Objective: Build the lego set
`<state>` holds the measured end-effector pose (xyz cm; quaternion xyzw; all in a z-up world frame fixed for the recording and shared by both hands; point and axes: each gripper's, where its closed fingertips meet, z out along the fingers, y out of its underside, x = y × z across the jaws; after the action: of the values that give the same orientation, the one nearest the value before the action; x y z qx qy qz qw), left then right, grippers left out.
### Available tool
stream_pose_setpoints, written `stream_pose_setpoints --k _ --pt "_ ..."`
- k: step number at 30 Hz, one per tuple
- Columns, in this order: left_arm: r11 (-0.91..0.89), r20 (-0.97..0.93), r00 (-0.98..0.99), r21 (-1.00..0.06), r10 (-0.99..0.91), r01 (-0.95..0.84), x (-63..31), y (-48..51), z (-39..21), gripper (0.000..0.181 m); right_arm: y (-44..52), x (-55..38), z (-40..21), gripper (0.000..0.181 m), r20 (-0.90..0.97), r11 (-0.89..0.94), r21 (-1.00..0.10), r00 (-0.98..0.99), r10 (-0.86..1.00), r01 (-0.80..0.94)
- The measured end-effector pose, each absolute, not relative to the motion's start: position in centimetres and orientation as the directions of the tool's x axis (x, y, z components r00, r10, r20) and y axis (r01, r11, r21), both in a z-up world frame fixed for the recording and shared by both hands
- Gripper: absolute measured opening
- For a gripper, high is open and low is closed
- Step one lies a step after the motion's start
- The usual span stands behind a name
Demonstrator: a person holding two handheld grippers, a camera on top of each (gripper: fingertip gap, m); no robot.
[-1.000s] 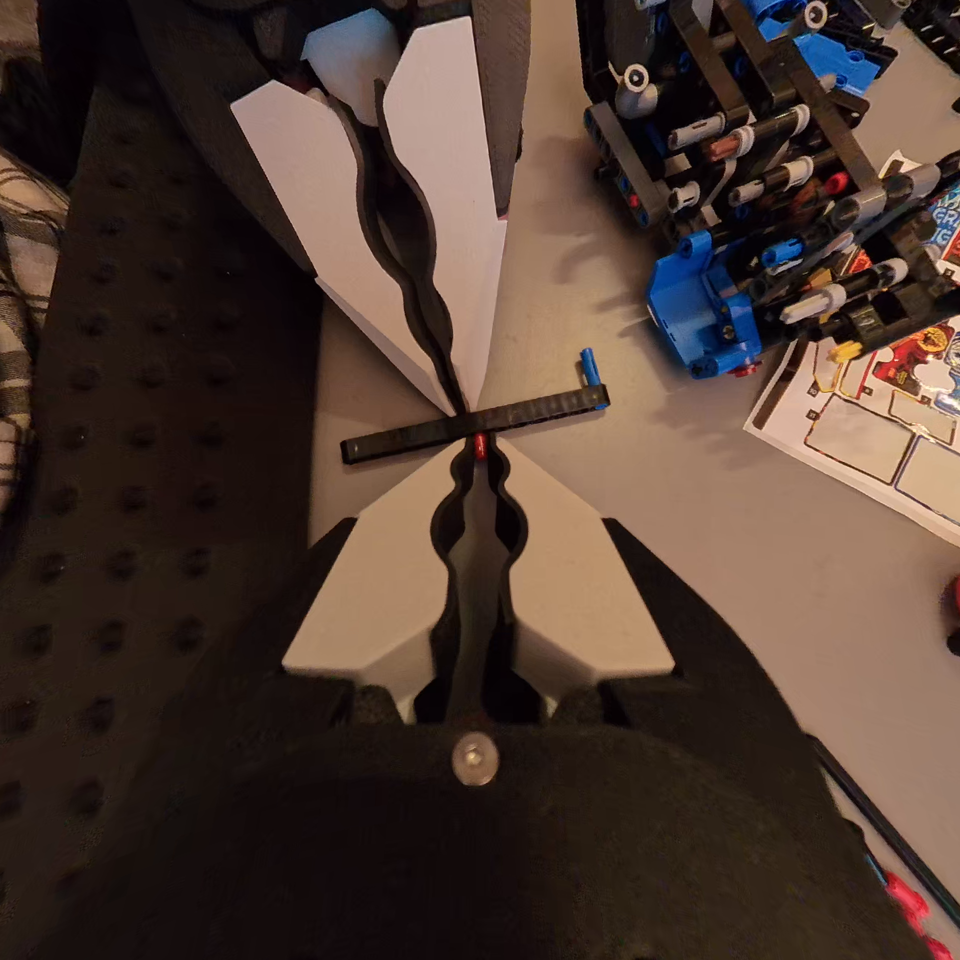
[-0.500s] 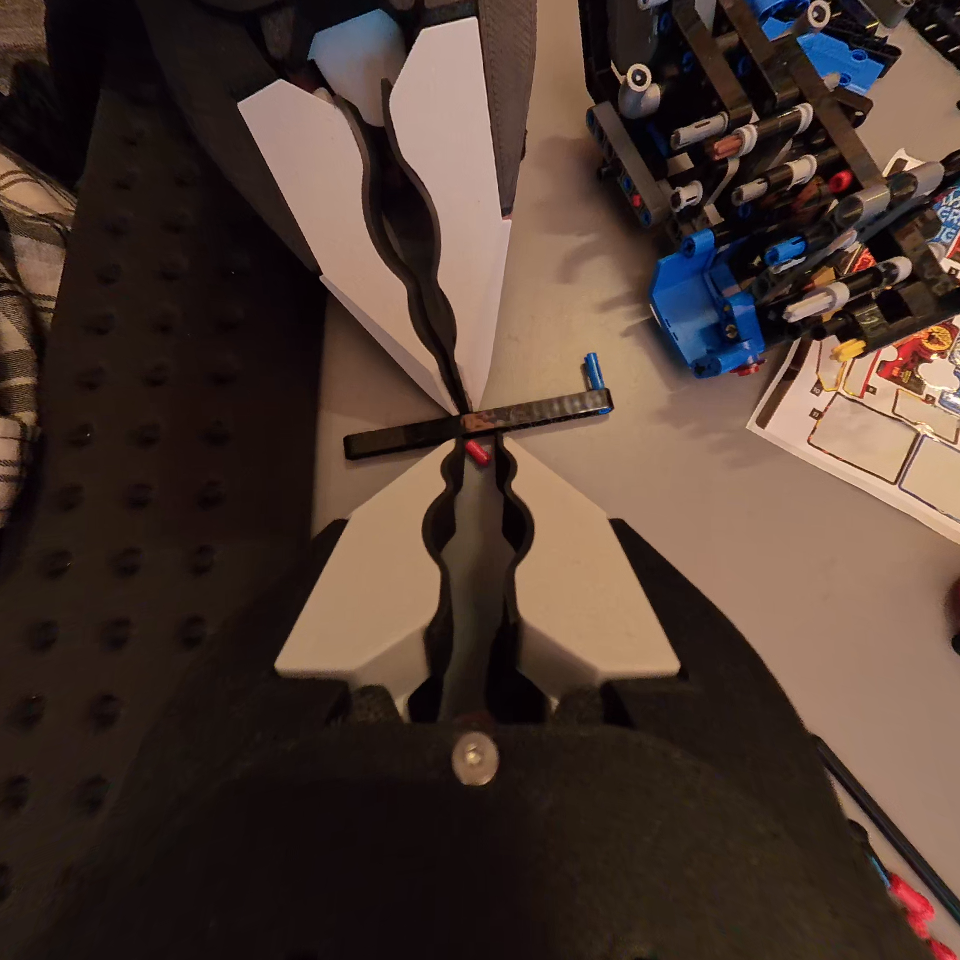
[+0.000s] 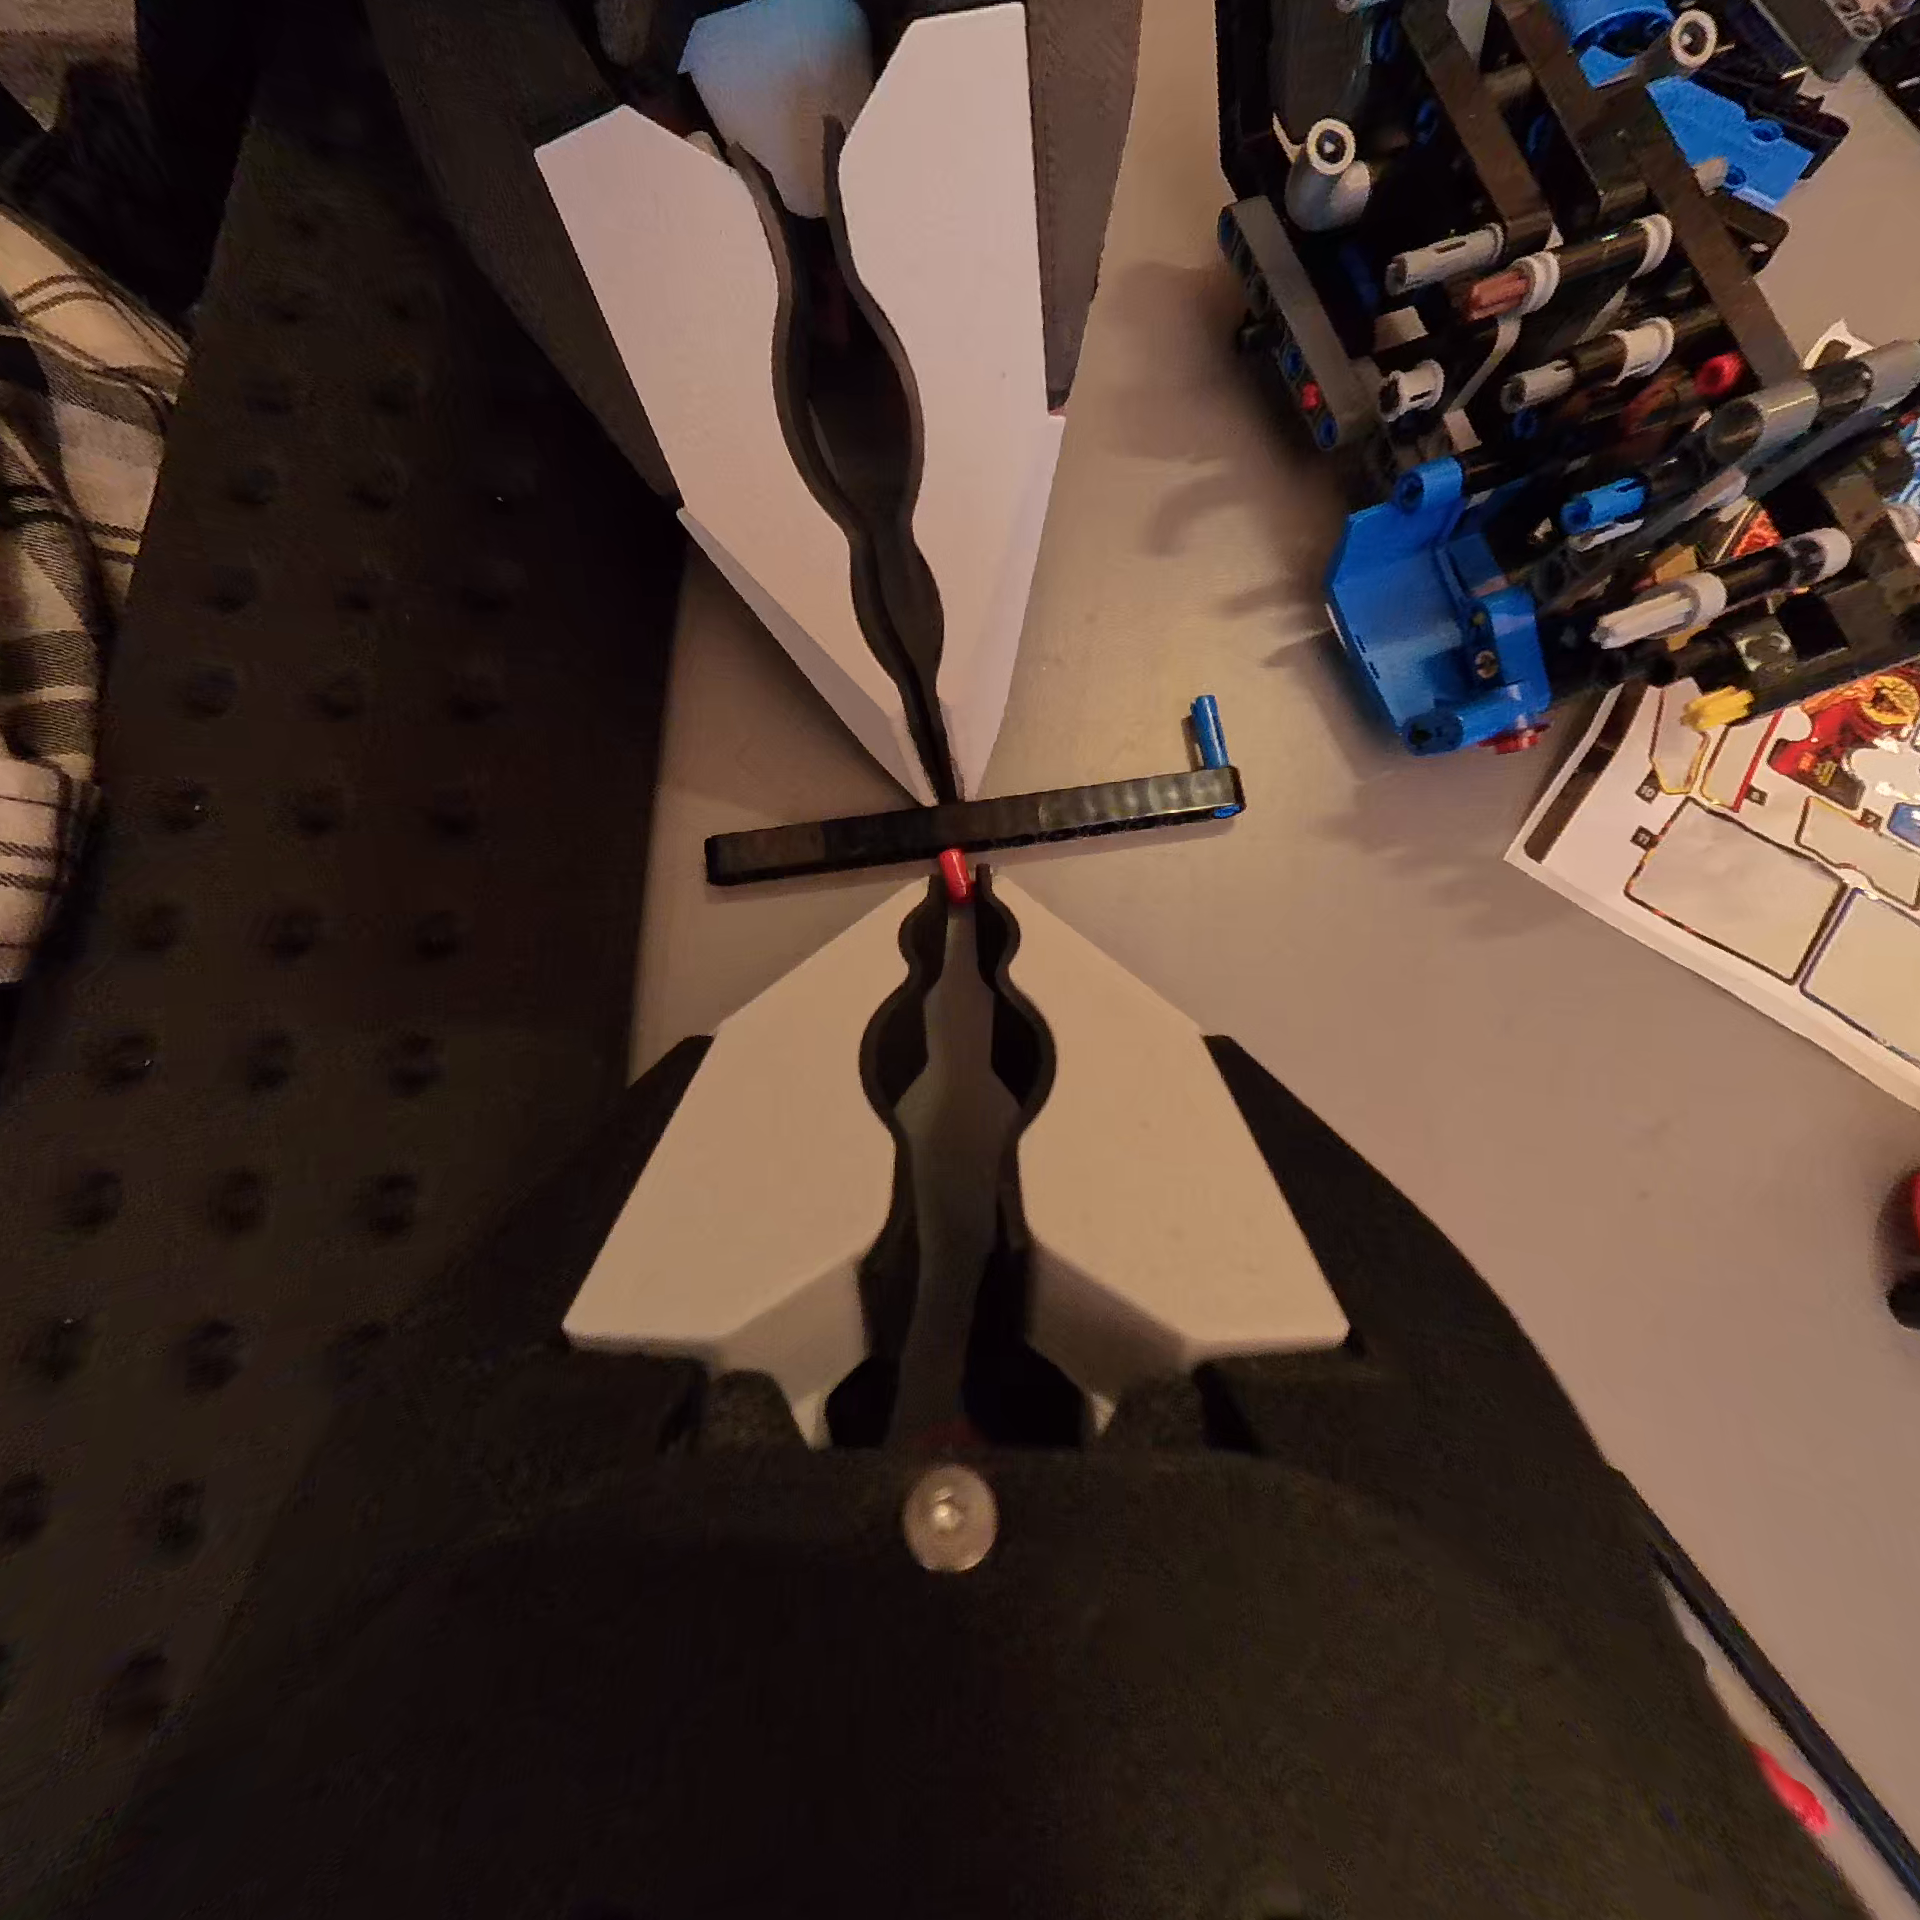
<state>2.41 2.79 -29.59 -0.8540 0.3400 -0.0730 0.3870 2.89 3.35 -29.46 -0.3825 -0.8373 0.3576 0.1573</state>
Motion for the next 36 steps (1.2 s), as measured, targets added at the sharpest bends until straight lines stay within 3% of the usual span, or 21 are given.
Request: stream_pose_setpoints --k 19,36 --pt "-0.473 -0.130 0.759 -0.711 -0.638 -0.520 2.38 2.73 -29.63 0.000 3.52 2.17 -29.50 0.002 0.001 0.432 -0.721 -0.622 0.783 0.542" --pt "-0.470 -0.065 0.717 -0.714 -0.694 -0.519 2.44 2.97 -29.65 0.000 3.45 2.24 -29.52 0.002 0.070 0.611 -0.702 -0.819 0.569 0.365"
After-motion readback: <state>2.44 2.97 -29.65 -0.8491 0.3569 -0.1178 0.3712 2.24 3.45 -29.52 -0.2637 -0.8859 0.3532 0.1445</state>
